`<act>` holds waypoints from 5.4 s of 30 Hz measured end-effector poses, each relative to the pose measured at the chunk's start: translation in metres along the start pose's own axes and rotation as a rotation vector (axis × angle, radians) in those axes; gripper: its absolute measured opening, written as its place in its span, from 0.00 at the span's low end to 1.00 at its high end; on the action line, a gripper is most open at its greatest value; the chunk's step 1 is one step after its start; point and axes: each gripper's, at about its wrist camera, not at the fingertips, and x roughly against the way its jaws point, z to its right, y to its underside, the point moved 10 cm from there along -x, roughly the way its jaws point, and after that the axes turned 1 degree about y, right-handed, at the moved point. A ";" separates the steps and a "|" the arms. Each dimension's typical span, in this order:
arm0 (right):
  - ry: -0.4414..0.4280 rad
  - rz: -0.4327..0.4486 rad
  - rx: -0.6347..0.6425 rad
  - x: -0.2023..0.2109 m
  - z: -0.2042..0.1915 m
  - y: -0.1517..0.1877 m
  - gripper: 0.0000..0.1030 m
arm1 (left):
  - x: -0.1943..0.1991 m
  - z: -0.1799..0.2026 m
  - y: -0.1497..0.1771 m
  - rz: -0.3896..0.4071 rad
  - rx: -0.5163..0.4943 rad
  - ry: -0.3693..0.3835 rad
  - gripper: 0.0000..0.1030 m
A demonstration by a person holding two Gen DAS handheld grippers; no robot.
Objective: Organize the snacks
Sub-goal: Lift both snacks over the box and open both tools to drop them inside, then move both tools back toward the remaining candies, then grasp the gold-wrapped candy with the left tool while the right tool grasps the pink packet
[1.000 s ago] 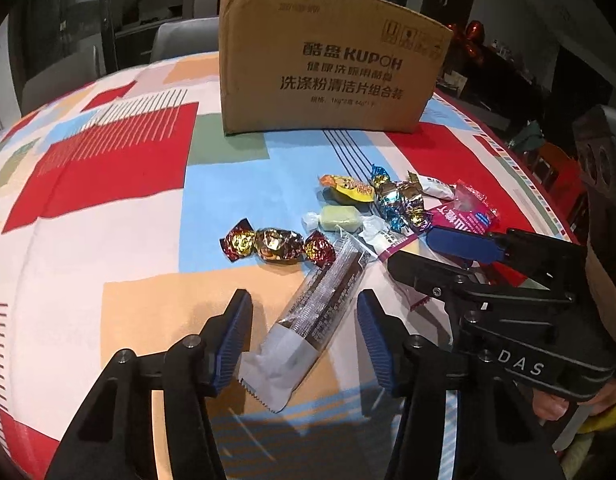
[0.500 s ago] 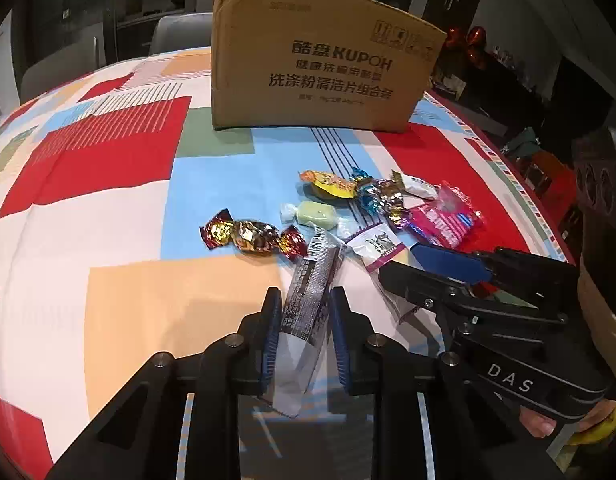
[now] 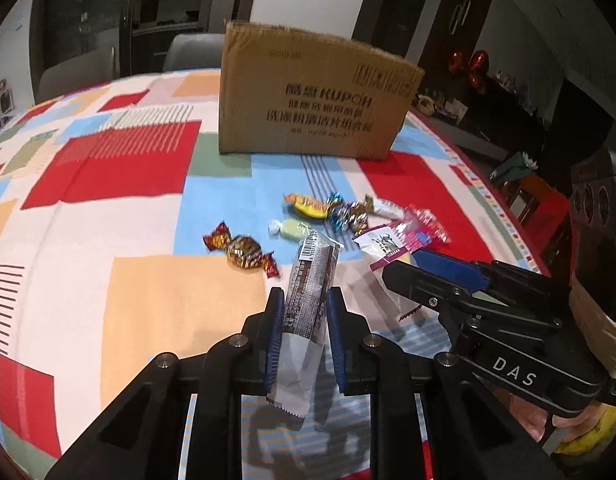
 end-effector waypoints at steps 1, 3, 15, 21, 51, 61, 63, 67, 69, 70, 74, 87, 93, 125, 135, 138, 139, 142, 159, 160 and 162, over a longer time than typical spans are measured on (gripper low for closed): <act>-0.003 0.014 0.000 0.005 -0.001 -0.003 0.33 | 0.003 0.001 -0.003 0.009 -0.001 -0.002 0.21; -0.008 0.037 0.000 0.013 -0.003 -0.009 0.33 | 0.013 0.004 -0.009 0.033 -0.002 -0.004 0.21; -0.019 0.184 0.010 0.060 -0.009 -0.049 0.33 | 0.054 0.016 -0.051 0.168 -0.003 -0.017 0.21; -0.007 0.253 0.010 0.077 -0.007 -0.076 0.33 | 0.067 0.018 -0.076 0.222 -0.011 -0.022 0.21; 0.054 0.403 0.035 0.089 0.026 -0.204 0.33 | 0.060 0.018 -0.214 0.335 -0.075 -0.033 0.20; 0.064 0.351 0.057 0.060 0.039 -0.245 0.33 | 0.029 0.013 -0.261 0.298 -0.087 -0.027 0.20; 0.062 0.323 0.053 0.050 0.044 -0.250 0.33 | 0.023 0.011 -0.269 0.286 -0.083 -0.020 0.20; 0.055 0.277 0.037 0.031 0.053 -0.258 0.33 | 0.003 0.007 -0.280 0.264 -0.077 0.008 0.20; 0.058 0.258 0.033 0.022 0.056 -0.261 0.33 | -0.004 0.005 -0.285 0.257 -0.083 0.006 0.20; 0.061 0.252 0.032 0.019 0.058 -0.262 0.33 | -0.007 0.003 -0.286 0.255 -0.082 0.006 0.20; 0.074 0.219 0.027 0.002 0.066 -0.267 0.33 | -0.022 0.000 -0.292 0.228 -0.078 0.016 0.20; 0.141 0.205 0.017 0.001 0.073 -0.257 0.53 | -0.016 -0.007 -0.282 0.244 -0.109 -0.111 0.51; 0.105 0.227 0.039 0.022 0.056 -0.240 0.53 | 0.011 -0.001 -0.262 0.281 -0.123 -0.146 0.54; 0.062 0.241 0.087 0.060 0.014 -0.125 0.53 | 0.072 -0.004 -0.131 0.307 -0.043 -0.199 0.56; 0.063 0.121 0.078 0.032 0.021 -0.083 0.53 | 0.040 -0.020 -0.077 0.176 -0.003 -0.207 0.55; 0.061 0.082 0.071 0.022 0.023 -0.072 0.52 | 0.029 -0.022 -0.066 0.140 0.009 -0.210 0.55; 0.060 0.070 0.071 0.019 0.024 -0.069 0.52 | 0.026 -0.024 -0.063 0.133 0.012 -0.208 0.55; 0.060 0.031 0.070 0.008 0.027 -0.060 0.47 | 0.014 -0.027 -0.053 0.098 0.027 -0.200 0.55; 0.023 -0.138 0.049 -0.049 0.035 -0.034 0.39 | -0.043 -0.044 -0.024 -0.055 0.112 -0.159 0.48; 0.022 -0.145 0.048 -0.052 0.036 -0.033 0.39 | -0.046 -0.043 -0.023 -0.062 0.115 -0.156 0.48; 0.023 -0.156 0.048 -0.056 0.038 -0.032 0.37 | -0.052 -0.043 -0.022 -0.075 0.118 -0.150 0.48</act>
